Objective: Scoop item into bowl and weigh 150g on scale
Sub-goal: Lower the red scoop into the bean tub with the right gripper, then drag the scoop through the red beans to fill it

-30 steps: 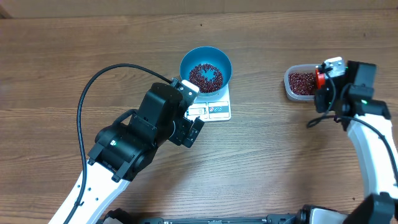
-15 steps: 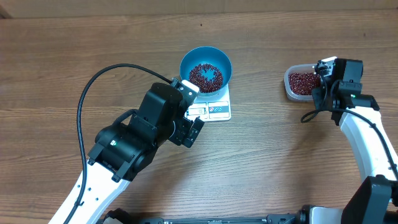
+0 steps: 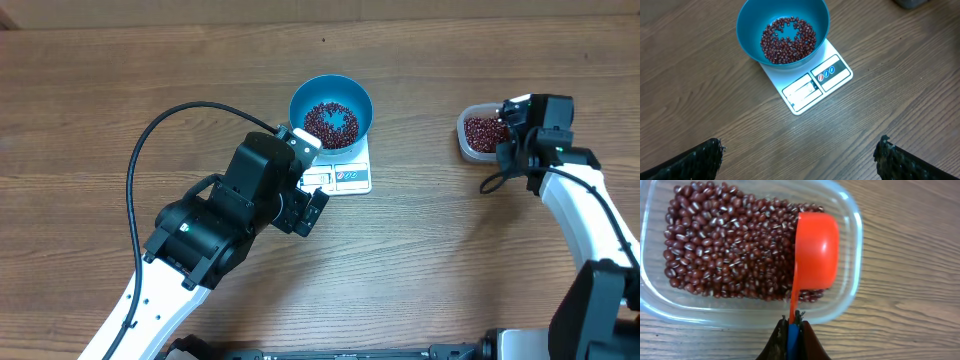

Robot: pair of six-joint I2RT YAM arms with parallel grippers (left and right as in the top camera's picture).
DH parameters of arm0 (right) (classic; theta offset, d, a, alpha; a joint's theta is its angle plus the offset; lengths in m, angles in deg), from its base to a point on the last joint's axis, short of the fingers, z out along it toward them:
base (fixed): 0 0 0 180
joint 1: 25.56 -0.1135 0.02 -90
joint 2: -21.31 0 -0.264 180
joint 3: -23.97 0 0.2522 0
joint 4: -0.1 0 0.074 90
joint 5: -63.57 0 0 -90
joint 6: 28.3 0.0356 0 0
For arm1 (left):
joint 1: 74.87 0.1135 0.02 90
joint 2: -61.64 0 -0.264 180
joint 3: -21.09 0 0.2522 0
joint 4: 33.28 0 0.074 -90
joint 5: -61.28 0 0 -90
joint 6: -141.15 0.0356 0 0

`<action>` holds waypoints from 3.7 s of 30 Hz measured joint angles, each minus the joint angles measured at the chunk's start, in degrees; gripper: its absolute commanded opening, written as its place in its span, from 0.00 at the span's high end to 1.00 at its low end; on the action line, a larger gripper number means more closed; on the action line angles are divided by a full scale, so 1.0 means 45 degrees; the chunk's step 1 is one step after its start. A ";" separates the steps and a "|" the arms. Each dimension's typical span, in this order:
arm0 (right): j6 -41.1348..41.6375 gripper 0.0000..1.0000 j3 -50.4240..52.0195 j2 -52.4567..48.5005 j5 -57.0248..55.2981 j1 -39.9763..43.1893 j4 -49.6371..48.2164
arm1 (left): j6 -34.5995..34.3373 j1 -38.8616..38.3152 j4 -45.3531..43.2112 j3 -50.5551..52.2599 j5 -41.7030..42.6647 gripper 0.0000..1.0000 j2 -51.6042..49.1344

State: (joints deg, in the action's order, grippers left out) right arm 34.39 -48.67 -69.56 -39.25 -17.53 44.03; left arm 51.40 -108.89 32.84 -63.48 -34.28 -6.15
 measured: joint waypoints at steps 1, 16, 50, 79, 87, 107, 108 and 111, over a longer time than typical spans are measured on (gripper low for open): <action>0.0000 0.96 0.0000 -0.0044 0.0087 0.0000 0.0010 | 0.0000 0.0000 0.0000 0.0000 0.0000 0.00 0.0000; 0.0024 0.96 0.0000 -0.0262 0.3531 0.0151 0.0335 | 0.0000 0.0000 0.0000 0.0000 0.0000 0.01 0.0000; 0.4809 0.96 0.0000 -0.0447 0.6280 0.1661 -0.0034 | 0.0000 0.0000 0.0000 0.0000 0.0000 0.00 0.0000; 0.5411 0.96 -0.0087 -0.1855 1.1604 0.3303 0.0350 | 0.0000 0.0000 0.0000 0.0000 0.0000 0.01 0.0000; 0.5644 0.96 -0.0165 -0.2278 1.2522 0.3303 0.0253 | 0.0000 0.0000 0.0000 0.0000 0.0000 0.00 0.0000; 0.6178 0.96 -0.0160 -0.2676 1.3746 0.4556 0.0675 | 0.0000 0.0000 0.0000 0.0000 0.0000 0.00 0.0000; 0.6237 0.96 -0.0160 -0.2701 1.3780 0.4634 0.0675 | 0.0000 0.0000 0.0000 0.0000 0.0000 0.00 0.0000; 0.6368 0.96 -0.0160 -0.2744 1.3998 0.4799 0.0675 | 0.0000 0.0000 0.0000 0.0000 0.0000 0.00 0.0000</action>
State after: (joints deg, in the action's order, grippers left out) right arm 63.05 -49.39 -81.91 23.74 4.06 47.07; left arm 51.40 -108.89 32.84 -63.48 -34.28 -6.15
